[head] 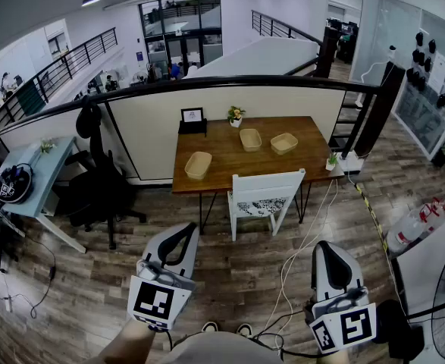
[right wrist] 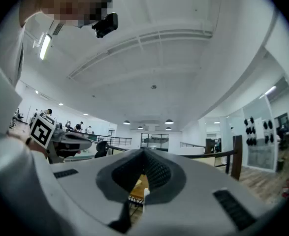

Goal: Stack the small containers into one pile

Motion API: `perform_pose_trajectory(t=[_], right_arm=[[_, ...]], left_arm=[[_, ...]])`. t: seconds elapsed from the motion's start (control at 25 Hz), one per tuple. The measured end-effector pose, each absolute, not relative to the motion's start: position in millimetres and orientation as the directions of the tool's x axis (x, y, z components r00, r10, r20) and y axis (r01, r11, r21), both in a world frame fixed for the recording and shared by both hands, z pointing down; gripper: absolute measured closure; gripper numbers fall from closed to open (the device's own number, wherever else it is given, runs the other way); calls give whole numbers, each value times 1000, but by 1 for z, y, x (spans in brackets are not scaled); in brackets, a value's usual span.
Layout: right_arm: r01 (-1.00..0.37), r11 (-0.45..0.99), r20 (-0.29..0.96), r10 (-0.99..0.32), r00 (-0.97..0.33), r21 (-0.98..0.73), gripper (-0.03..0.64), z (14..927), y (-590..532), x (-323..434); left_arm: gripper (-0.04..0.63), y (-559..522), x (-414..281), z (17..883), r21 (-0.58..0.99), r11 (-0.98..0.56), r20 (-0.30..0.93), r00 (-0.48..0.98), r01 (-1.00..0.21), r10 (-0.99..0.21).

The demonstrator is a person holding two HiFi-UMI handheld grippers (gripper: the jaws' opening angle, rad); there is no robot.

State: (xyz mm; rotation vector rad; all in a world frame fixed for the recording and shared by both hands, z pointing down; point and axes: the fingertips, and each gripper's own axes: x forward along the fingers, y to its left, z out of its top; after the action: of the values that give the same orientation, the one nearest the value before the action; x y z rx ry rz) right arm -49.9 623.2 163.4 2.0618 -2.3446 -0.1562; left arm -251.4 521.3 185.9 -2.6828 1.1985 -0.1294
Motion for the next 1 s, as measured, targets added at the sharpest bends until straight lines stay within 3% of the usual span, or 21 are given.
perform_pose_trajectory(t=[1.0], right_arm=[[-983, 178, -44, -983, -180, 53, 612, 186, 655, 32]], left_arm=[[592, 556, -190, 200, -197, -604, 7, 615, -772, -788]])
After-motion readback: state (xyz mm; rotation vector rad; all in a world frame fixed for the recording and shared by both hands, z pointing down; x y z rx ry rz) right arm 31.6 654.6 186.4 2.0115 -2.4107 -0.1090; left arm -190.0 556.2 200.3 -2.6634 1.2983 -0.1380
